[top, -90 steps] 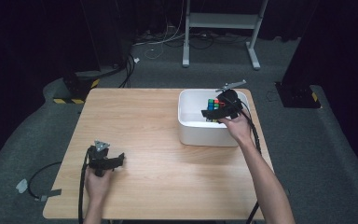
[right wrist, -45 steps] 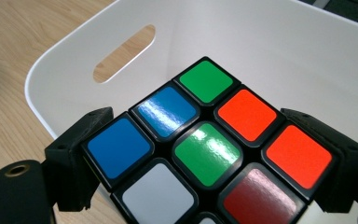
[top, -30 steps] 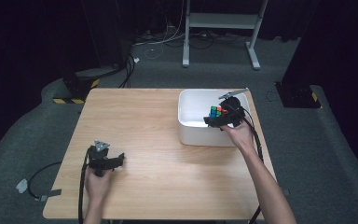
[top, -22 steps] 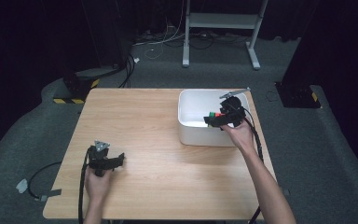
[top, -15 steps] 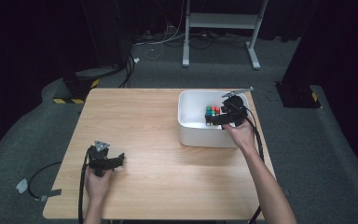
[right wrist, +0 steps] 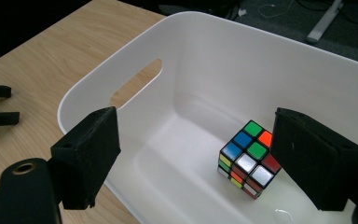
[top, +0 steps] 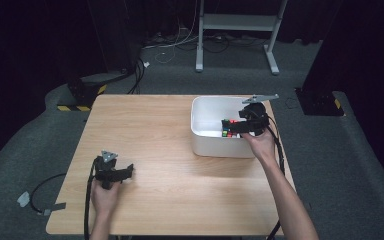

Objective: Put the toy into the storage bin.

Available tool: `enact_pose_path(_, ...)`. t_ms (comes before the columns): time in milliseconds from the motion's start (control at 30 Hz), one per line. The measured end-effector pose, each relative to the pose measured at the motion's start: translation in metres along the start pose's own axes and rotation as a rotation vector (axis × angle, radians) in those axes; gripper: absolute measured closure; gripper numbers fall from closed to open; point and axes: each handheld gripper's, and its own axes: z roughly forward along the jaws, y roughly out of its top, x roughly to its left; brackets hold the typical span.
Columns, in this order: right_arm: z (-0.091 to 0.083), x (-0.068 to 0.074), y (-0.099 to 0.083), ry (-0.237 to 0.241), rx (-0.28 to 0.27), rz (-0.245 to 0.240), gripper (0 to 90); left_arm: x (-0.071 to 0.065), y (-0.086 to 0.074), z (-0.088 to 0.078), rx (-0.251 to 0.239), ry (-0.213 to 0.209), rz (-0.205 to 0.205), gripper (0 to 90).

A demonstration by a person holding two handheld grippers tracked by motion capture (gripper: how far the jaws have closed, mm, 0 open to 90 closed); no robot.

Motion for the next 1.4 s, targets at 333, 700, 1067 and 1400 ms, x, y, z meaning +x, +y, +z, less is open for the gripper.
enact_pose_path(333,-0.004,0.003,-0.001,0.014,-0.031,0.001,16.5,0.000,0.000,0.000,0.000,0.000,0.000,14.3)
enact_pose_path(700,-0.011,0.006,-0.002,-0.001,-0.046,-0.014,16.5,0.000,0.000,0.000,0.000,0.000,0.000,14.3)
enact_pose_path(1067,-0.021,0.008,-0.003,0.004,-0.077,-0.022,16.8,0.000,0.000,0.000,0.000,0.000,0.000,14.3)
enact_pose_path(1400,-0.026,0.009,-0.005,0.005,-0.093,-0.024,16.9,0.000,0.000,0.000,0.000,0.000,0.000,14.3)
